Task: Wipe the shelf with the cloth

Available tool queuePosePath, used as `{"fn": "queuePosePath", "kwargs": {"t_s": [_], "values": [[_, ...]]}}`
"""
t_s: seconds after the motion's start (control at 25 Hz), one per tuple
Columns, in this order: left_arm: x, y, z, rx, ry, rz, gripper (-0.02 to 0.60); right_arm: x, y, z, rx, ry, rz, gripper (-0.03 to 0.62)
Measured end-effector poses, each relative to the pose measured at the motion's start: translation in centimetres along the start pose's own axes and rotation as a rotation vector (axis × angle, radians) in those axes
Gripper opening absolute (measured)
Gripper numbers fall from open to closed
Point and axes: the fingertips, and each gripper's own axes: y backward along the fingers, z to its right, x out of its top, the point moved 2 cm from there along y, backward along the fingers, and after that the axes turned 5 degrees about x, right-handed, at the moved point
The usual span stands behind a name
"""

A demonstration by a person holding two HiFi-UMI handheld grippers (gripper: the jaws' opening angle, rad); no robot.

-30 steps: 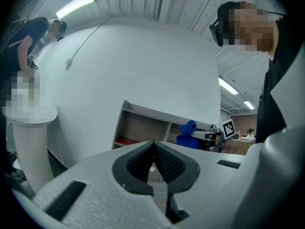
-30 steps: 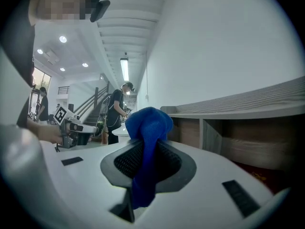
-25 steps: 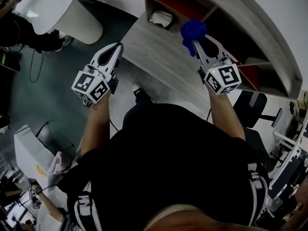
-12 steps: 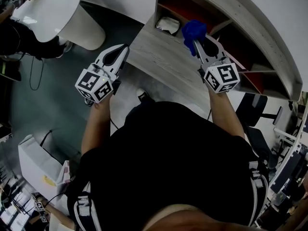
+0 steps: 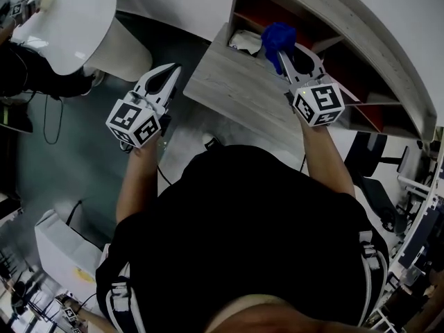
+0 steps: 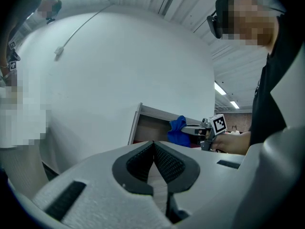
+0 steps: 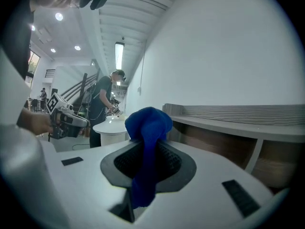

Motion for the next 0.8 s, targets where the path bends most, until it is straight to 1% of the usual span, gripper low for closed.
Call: {"fn": "queuePosePath", "kwargs": {"t_s": [0.2,0.44,0.6,0.8], "values": [[0.6,0.3,-2.5,-0.013,-0.001,-0.004,0.017,0.4,-2.1,0.2,-0.037,0.009,-0.015,0.066],[0.8,0.2,-4.2,-0.015,0.004,-0.006,0.017,0.7,-3.5,0.6,-0.066,0.03,-0.027,0.066],[1.0,-0.4,-4.6,-0.015,-0.003,-0.008,0.017,0.7,-4.5,1.3,-0.069,0.022,-0.022,0.066],[1.1,-1.9,-4.2,-0.022,-0.009,-0.019,0.017,1.1,-4.9,2.4,-0.066,0.017,-0.003,0.066]]}}
